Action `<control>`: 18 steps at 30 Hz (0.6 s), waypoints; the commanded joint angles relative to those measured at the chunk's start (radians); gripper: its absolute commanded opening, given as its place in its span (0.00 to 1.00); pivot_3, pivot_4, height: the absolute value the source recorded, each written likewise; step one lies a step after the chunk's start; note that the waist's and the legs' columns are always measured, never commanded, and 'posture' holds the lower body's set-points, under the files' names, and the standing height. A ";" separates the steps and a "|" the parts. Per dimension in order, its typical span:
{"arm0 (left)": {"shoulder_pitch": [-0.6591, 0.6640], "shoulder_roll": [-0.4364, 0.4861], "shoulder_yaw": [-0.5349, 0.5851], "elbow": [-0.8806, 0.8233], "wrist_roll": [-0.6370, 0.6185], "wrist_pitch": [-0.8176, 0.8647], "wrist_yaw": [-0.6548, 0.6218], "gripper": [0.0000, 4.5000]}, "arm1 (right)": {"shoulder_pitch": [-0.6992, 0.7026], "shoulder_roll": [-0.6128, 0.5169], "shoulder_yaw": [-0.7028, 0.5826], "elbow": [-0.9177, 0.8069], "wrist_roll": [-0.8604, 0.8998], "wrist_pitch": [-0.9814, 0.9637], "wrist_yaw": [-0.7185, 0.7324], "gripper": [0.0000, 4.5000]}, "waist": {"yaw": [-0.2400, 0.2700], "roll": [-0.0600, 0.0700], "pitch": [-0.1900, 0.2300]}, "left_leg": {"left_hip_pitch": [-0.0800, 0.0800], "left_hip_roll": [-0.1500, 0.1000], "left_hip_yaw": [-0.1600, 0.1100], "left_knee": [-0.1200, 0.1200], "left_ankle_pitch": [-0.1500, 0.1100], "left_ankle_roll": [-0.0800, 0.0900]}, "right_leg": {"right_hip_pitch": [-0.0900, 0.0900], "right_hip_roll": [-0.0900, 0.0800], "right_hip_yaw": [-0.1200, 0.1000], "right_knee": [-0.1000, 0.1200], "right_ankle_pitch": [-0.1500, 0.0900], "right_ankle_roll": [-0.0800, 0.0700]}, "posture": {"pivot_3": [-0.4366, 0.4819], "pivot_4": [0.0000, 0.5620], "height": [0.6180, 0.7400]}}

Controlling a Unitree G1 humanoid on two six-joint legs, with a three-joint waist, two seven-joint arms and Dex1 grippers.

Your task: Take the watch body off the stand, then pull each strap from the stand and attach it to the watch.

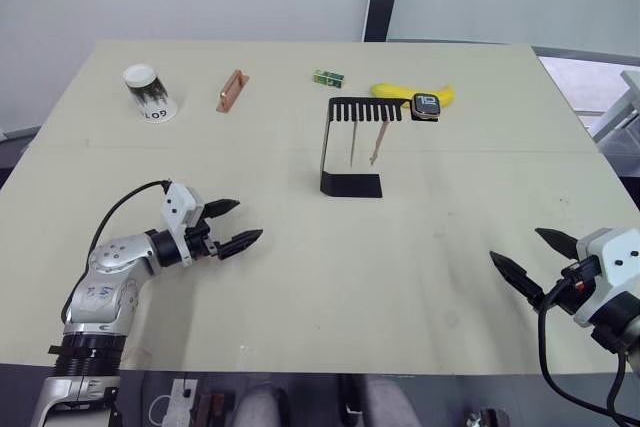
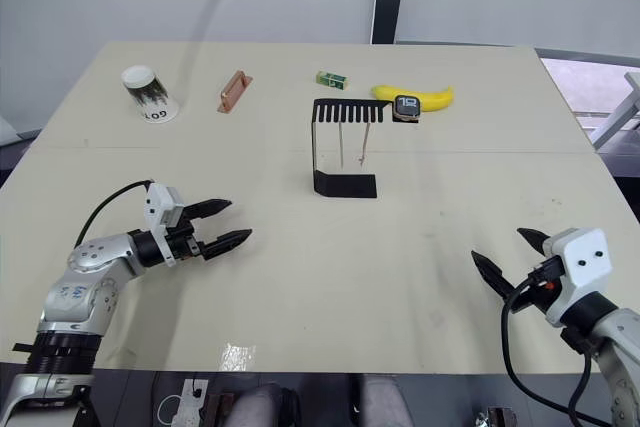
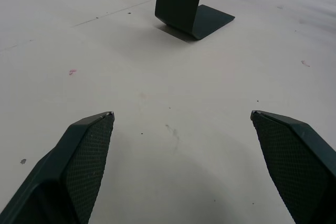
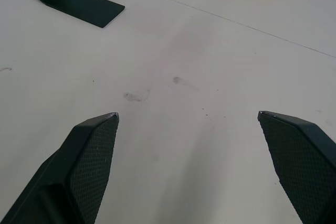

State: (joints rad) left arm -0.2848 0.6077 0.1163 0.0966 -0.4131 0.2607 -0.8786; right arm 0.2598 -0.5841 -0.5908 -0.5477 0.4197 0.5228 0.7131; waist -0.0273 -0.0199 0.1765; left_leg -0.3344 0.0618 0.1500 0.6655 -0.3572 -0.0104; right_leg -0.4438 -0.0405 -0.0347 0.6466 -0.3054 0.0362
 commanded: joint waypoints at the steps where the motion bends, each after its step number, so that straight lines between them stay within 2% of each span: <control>1: 0.000 0.001 0.028 -0.032 -0.006 -0.003 0.012 1.00 | -0.024 -0.010 0.003 -0.010 0.033 0.005 -0.022 1.00 | -0.001 0.000 0.000 | 0.000 0.000 0.000 0.000 0.000 0.000 | 0.000 0.000 0.000 0.000 0.000 0.000 | 0.48 0.27 1.00; 18: -0.047 0.001 0.020 -0.085 -0.030 0.052 0.014 1.00 | -0.091 -0.020 0.083 -0.090 0.026 0.059 -0.150 1.00 | -0.002 0.000 0.000 | 0.000 0.000 0.000 0.001 0.000 0.000 | 0.000 0.000 0.000 0.001 0.000 0.000 | 0.48 0.27 1.00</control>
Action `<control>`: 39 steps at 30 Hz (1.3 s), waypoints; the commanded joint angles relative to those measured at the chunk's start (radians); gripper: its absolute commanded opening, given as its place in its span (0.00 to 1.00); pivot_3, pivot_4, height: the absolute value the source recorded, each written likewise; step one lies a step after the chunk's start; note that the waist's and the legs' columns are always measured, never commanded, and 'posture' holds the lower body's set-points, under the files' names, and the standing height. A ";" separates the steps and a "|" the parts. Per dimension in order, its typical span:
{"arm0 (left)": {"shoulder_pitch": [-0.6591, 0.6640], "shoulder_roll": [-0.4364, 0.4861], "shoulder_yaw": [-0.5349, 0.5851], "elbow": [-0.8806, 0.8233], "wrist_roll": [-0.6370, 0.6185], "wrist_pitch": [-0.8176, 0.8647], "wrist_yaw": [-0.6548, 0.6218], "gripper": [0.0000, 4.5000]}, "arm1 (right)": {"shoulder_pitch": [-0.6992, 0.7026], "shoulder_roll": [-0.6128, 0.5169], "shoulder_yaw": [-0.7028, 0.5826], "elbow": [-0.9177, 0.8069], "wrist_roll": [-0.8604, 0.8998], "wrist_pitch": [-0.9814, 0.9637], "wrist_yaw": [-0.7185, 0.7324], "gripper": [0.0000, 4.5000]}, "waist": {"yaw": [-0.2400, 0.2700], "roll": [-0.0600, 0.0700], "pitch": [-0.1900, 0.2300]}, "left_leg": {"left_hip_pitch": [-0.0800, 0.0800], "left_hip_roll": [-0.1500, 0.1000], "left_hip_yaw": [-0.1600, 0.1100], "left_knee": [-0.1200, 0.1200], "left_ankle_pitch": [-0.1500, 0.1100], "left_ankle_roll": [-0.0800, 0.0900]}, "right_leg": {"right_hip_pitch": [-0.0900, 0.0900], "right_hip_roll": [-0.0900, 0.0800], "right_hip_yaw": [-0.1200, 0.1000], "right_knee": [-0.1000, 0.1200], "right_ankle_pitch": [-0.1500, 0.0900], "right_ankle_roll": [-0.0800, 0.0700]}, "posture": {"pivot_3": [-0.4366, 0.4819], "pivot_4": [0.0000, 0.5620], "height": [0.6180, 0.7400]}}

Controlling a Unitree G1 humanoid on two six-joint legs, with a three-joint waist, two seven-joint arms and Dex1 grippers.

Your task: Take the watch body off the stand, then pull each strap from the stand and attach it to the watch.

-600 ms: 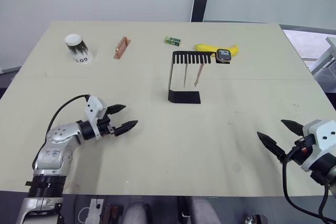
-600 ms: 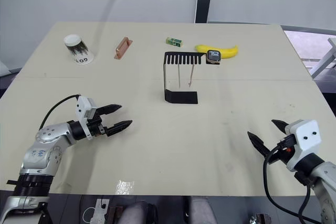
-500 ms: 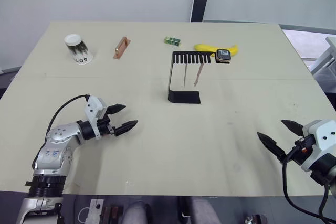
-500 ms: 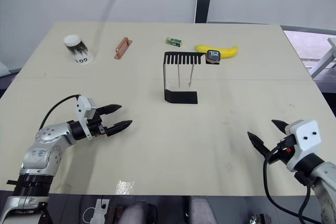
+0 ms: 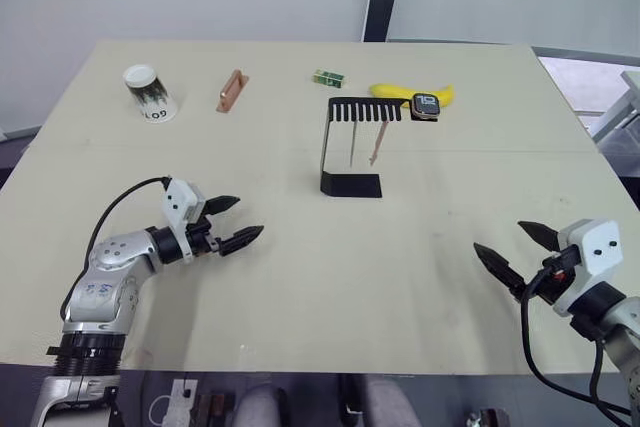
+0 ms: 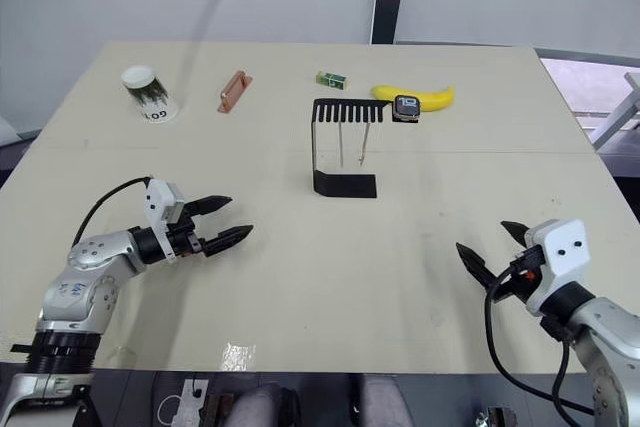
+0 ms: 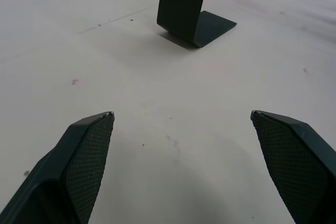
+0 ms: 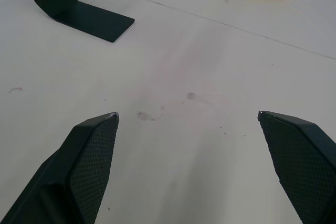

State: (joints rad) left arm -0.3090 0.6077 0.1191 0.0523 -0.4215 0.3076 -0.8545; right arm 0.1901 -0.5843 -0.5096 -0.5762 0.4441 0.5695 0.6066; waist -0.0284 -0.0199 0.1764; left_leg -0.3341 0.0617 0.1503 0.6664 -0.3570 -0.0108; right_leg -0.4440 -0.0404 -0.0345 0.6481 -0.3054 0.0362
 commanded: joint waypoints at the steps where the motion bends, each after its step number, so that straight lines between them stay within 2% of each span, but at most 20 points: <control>1: -0.032 0.000 0.015 -0.054 -0.033 0.016 -0.014 1.00 | -0.030 -0.024 0.008 -0.083 0.002 0.027 -0.054 1.00 | 0.000 0.000 0.000 | 0.000 0.000 0.000 0.000 0.000 0.000 | 0.000 0.000 0.000 0.000 0.000 0.000 | 0.48 0.27 1.00; 6: -0.047 0.010 0.007 -0.191 -0.186 0.163 -0.101 1.00 | -0.110 -0.027 0.045 -0.236 0.079 0.203 -0.159 1.00 | -0.001 0.000 0.000 | 0.000 0.000 0.000 0.000 0.000 0.000 | 0.000 0.000 0.000 0.000 0.000 0.000 | 0.48 0.27 1.00; 8: -0.073 0.003 0.013 -0.256 -0.237 0.218 -0.085 1.00 | -0.193 0.000 0.058 -0.301 0.133 0.308 -0.251 1.00 | -0.002 0.000 0.000 | -0.001 0.001 0.000 0.001 0.000 0.000 | 0.000 0.000 0.000 0.001 0.000 0.000 | 0.48 0.27 1.00; 12: -0.196 -0.001 0.024 -0.308 -0.350 0.336 -0.066 1.00 | -0.448 0.099 0.089 -0.388 0.204 0.570 -0.489 1.00 | -0.001 0.000 0.000 | -0.001 0.000 -0.001 0.004 0.001 -0.001 | 0.000 0.000 0.001 0.004 0.000 0.000 | 0.48 0.27 1.00; 17: -0.307 0.012 -0.002 -0.290 -0.339 0.342 -0.083 1.00 | -0.759 0.301 0.103 -0.416 0.122 0.912 -0.728 1.00 | -0.006 0.000 0.000 | -0.001 0.000 -0.001 0.005 0.001 -0.002 | -0.002 0.000 0.001 0.006 -0.001 -0.001 | 0.48 0.27 1.00; 20: -0.380 0.006 -0.019 -0.240 -0.317 0.324 -0.102 1.00 | -0.906 0.389 0.162 -0.422 0.054 1.016 -0.801 1.00 | -0.005 0.001 0.000 | -0.004 0.000 -0.001 0.006 0.001 -0.002 | -0.005 0.000 0.001 0.007 -0.001 -0.002 | 0.48 0.27 1.00; 23: -0.432 0.002 -0.052 -0.176 -0.277 0.287 -0.146 1.00 | -0.982 0.479 0.227 -0.405 -0.006 1.043 -0.849 1.00 | -0.006 0.001 0.000 | -0.005 0.000 -0.001 0.008 0.001 -0.002 | -0.006 0.000 0.000 0.008 -0.001 -0.002 | 0.48 0.27 1.00; 29: -0.509 -0.023 -0.076 -0.081 -0.237 0.246 -0.183 1.00 | -0.998 0.590 0.277 -0.381 -0.111 0.997 -0.887 1.00 | -0.006 0.001 0.000 | -0.009 0.000 -0.002 0.009 0.001 -0.002 | -0.007 0.000 -0.001 0.008 -0.001 -0.002 | 0.48 0.27 1.00; 33: -0.536 -0.027 -0.089 -0.051 -0.211 0.220 -0.210 1.00 | -1.008 0.627 0.299 -0.354 -0.162 0.966 -0.884 1.00 | -0.014 0.001 0.000 | -0.019 0.000 -0.002 0.015 0.001 -0.002 | -0.019 0.000 -0.001 0.013 -0.001 -0.002 | 0.48 0.27 1.00; 39: -0.539 -0.039 -0.089 -0.043 -0.186 0.192 -0.213 1.00 | -1.007 0.643 0.328 -0.262 -0.220 0.886 -0.866 1.00 | -0.033 0.001 0.000 | -0.020 0.001 -0.003 0.015 0.001 -0.002 | -0.020 0.000 -0.001 0.014 -0.001 -0.002 | 0.48 0.27 1.00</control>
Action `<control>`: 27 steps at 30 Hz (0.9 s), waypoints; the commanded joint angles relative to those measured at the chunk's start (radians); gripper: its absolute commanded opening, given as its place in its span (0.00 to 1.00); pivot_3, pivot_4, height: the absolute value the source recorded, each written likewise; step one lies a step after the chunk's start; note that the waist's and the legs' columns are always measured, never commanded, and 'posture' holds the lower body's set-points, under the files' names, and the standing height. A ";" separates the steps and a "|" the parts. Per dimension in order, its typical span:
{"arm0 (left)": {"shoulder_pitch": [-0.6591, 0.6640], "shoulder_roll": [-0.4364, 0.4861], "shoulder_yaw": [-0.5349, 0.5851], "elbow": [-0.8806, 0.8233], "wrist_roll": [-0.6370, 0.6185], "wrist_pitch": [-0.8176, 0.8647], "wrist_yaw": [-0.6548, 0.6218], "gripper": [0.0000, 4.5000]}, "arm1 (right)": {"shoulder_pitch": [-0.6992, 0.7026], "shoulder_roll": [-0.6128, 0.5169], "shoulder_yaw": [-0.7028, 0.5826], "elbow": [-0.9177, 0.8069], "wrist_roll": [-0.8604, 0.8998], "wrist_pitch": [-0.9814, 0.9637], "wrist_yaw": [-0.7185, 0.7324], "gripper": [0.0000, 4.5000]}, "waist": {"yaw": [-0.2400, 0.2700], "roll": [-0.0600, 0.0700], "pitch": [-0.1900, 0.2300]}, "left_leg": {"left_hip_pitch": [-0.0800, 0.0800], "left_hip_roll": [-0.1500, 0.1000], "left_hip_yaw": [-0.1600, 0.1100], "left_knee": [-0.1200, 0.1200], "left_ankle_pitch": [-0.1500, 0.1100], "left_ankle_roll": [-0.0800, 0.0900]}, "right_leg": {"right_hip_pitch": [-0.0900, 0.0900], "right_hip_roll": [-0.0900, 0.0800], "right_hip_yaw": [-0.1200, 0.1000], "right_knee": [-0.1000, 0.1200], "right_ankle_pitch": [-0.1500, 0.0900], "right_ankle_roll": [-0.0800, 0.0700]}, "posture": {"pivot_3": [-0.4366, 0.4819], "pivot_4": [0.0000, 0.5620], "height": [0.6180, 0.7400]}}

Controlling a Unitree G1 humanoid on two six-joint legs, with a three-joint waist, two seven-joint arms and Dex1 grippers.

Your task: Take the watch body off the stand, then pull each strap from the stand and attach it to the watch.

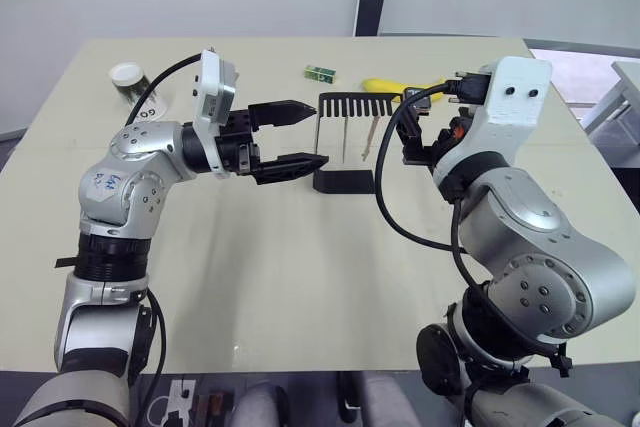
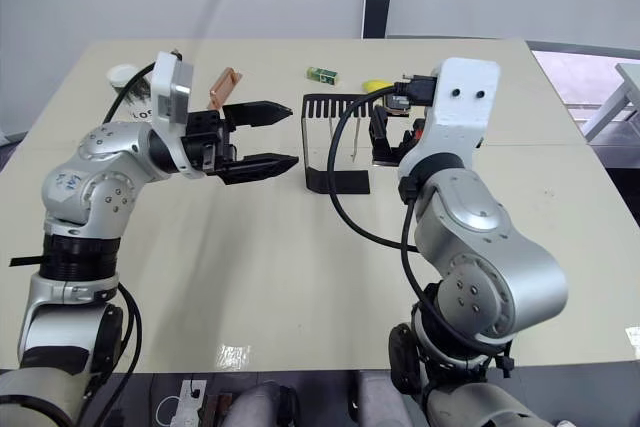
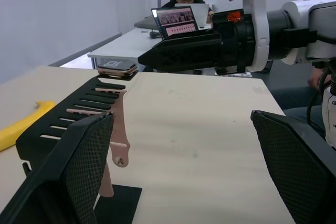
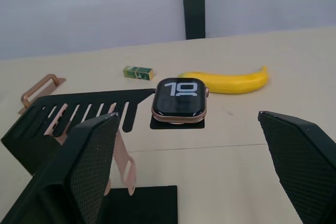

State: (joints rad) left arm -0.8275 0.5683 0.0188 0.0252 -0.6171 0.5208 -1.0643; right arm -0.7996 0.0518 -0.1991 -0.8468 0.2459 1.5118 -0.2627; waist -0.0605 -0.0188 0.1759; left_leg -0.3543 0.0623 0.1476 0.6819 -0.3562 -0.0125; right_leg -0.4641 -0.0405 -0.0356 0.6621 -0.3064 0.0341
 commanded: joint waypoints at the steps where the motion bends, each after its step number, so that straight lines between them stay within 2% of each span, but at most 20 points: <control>1: -0.018 -0.004 0.012 -0.019 0.011 -0.022 0.002 1.00 | -0.017 0.005 0.022 0.023 -0.025 -0.069 0.011 1.00 | -0.002 0.000 0.000 | 0.000 0.000 0.000 0.000 0.000 0.000 | 0.000 0.000 0.000 0.000 0.000 0.000 | 0.48 0.27 1.00; 27: 0.026 -0.022 0.026 -0.102 0.002 0.009 0.081 1.00 | -0.052 -0.009 0.040 0.178 -0.054 -0.198 0.072 1.00 | -0.001 0.000 0.000 | 0.000 0.000 0.000 0.000 0.000 0.000 | 0.000 0.000 0.000 0.000 0.000 0.000 | 0.48 0.27 1.00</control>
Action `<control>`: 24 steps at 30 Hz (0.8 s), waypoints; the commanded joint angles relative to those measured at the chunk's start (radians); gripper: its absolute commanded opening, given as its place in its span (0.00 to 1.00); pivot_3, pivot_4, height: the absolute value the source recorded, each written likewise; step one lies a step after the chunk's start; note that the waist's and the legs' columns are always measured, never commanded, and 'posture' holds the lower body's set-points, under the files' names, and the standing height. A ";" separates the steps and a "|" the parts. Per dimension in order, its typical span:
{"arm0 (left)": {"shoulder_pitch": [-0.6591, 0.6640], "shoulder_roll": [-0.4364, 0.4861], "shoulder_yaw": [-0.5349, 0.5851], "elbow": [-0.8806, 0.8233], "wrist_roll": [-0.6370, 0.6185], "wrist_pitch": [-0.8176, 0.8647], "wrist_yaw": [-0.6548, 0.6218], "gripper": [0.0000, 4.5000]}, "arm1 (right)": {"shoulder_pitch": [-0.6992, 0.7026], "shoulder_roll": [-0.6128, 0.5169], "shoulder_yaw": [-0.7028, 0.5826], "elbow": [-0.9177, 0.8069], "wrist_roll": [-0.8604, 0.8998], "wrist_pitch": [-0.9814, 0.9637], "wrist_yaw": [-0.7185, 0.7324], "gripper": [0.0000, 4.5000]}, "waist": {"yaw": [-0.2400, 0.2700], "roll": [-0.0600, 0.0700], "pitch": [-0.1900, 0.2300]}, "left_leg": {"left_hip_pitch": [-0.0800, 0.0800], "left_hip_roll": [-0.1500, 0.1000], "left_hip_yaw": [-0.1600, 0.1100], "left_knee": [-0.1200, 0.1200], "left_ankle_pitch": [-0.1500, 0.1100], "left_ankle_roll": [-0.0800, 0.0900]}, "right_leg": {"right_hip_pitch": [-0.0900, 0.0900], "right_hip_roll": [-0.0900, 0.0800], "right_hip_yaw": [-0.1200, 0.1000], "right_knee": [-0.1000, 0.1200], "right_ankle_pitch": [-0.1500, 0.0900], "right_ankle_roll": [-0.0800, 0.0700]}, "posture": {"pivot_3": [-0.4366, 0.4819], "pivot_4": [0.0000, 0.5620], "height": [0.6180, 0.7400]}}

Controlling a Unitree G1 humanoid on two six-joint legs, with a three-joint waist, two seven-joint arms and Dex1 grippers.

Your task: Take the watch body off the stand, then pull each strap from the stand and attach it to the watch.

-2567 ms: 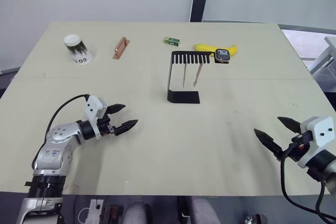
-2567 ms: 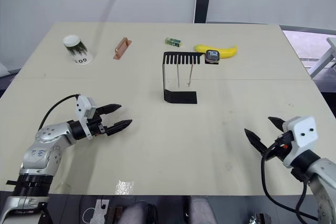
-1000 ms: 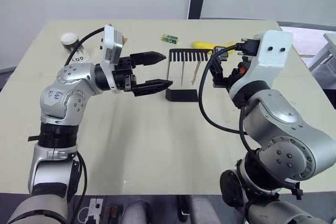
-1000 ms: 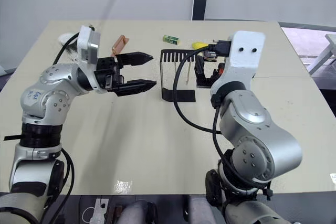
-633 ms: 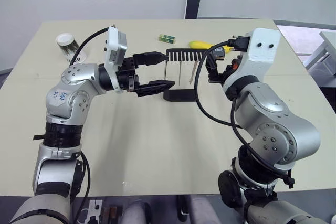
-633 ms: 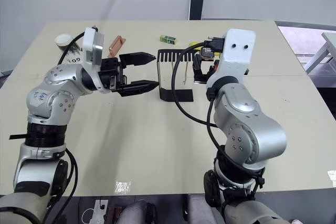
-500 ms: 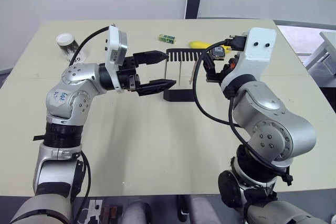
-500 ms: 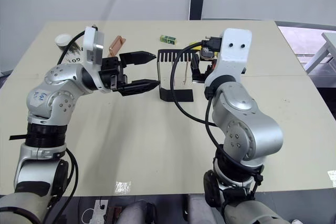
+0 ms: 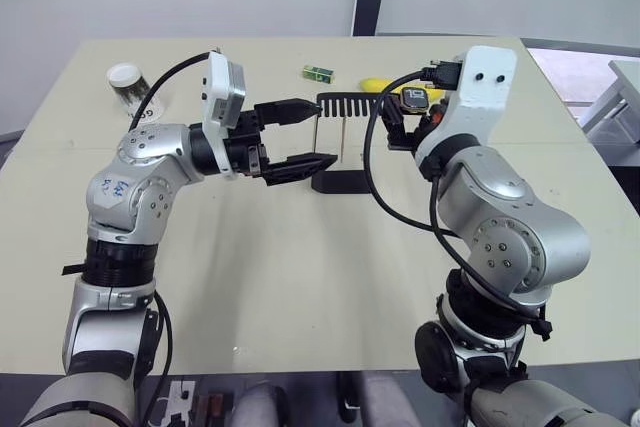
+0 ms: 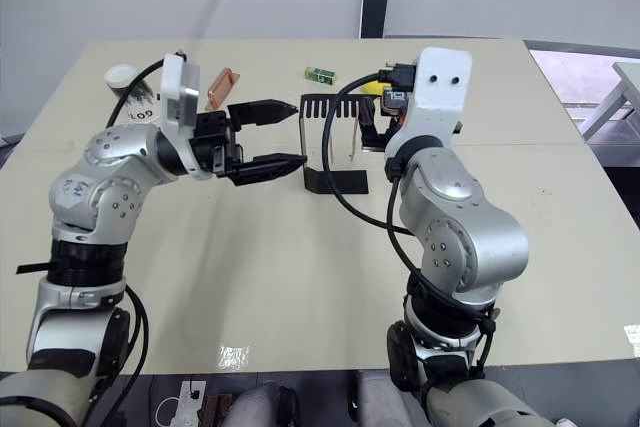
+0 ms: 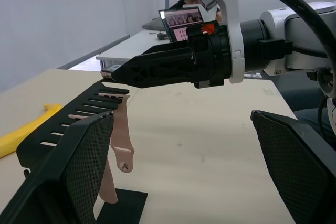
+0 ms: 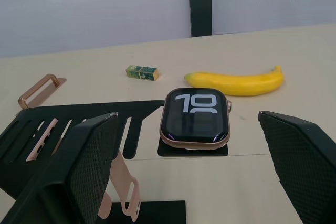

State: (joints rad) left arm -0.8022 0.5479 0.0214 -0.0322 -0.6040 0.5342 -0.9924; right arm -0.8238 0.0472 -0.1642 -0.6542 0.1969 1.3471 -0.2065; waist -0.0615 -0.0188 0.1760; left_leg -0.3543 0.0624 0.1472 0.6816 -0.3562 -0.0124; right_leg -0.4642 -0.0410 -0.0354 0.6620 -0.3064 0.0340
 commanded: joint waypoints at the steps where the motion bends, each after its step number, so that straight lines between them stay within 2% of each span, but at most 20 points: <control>1: 0.002 -0.002 0.024 -0.047 -0.012 -0.004 0.010 1.00 | -0.027 -0.007 0.005 -0.011 -0.006 -0.036 0.016 1.00 | 0.000 0.000 0.000 | 0.000 0.000 0.000 0.000 0.000 0.000 | 0.000 0.000 0.000 0.000 0.000 0.000 | 0.48 0.27 1.00; 24: 0.030 0.010 0.042 -0.081 -0.017 0.009 0.025 1.00 | -0.052 -0.011 -0.007 0.093 -0.008 -0.116 0.024 1.00 | 0.000 0.000 0.000 | 0.000 0.000 0.000 0.000 0.000 0.000 | 0.000 0.000 0.000 0.000 0.000 0.000 | 0.48 0.27 1.00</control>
State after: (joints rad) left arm -0.7737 0.5486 0.0333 -0.0703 -0.6056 0.5451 -0.9738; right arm -0.8553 0.0439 -0.1684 -0.5422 0.1884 1.2594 -0.1980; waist -0.0618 -0.0187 0.1760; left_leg -0.3543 0.0625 0.1473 0.6815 -0.3562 -0.0124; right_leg -0.4642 -0.0411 -0.0355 0.6619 -0.3064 0.0341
